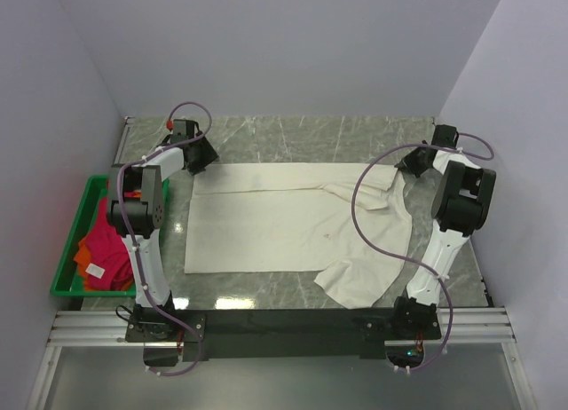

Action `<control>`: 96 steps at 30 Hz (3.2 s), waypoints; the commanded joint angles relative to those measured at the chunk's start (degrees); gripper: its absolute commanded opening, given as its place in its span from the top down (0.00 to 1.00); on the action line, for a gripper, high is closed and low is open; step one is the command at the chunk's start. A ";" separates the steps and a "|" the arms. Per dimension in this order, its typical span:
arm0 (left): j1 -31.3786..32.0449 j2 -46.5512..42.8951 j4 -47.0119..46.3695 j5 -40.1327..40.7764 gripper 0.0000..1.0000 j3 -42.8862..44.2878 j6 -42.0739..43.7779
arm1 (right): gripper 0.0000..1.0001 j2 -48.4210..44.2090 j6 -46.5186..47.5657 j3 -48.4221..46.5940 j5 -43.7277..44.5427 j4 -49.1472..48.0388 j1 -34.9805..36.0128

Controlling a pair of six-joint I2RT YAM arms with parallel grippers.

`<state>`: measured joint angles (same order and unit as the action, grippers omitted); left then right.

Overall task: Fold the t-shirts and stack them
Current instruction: Fold the tshirt

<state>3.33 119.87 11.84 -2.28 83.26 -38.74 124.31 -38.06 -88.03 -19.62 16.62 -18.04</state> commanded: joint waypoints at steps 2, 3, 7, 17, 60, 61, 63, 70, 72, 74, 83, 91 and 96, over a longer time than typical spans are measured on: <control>-0.52 2.03 4.16 -0.26 0.34 -1.79 0.51 | 0.79 0.41 0.97 -2.85 0.81 -0.01 -0.85; -0.52 1.86 4.07 -0.53 0.31 -1.62 0.51 | 0.74 -0.20 1.41 -2.85 0.90 0.16 -0.68; -0.52 -1.13 4.33 -2.11 0.20 -0.30 0.60 | 0.58 -4.59 3.25 -1.97 3.17 1.48 -0.50; 0.62 -18.08 7.23 -2.73 0.01 -0.12 2.61 | 0.52 -26.99 12.57 6.55 19.50 9.47 11.87; 3.52 -54.92 7.15 13.36 0.03 -34.49 12.99 | 0.75 -14.19 37.54 16.05 54.95 8.43 43.53; 3.52 -54.84 7.15 13.36 0.03 -34.57 12.99 | 0.78 -13.92 37.45 15.87 54.60 8.34 43.44; 3.52 -54.57 7.15 13.18 0.03 -34.66 13.08 | 0.87 -13.48 39.20 15.52 54.51 8.51 43.44; 3.52 -54.22 7.24 13.36 0.03 -34.66 13.08 | 1.00 -16.20 40.17 12.54 51.97 11.06 43.44; 3.52 -54.05 7.24 13.10 0.03 -34.66 13.08 | 1.00 -17.25 40.00 11.04 49.68 13.51 43.27; 3.52 -53.87 7.24 12.92 0.03 -34.49 13.08 | 1.00 -17.79 39.91 8.50 47.75 15.19 42.92; 3.52 -53.60 7.41 12.65 0.03 -34.57 13.17 | 0.72 -18.05 38.50 7.16 42.64 17.66 41.69; 3.52 -53.34 7.41 12.48 0.03 -34.49 13.25 | 0.63 -16.74 38.85 12.88 40.01 12.12 41.60; 3.52 -53.34 7.50 12.66 0.04 -34.66 13.34 | 0.63 -14.89 38.77 13.58 42.11 10.19 41.69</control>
<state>6.83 66.52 20.49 10.37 48.80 -26.17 108.60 0.93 -74.87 21.41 30.39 23.86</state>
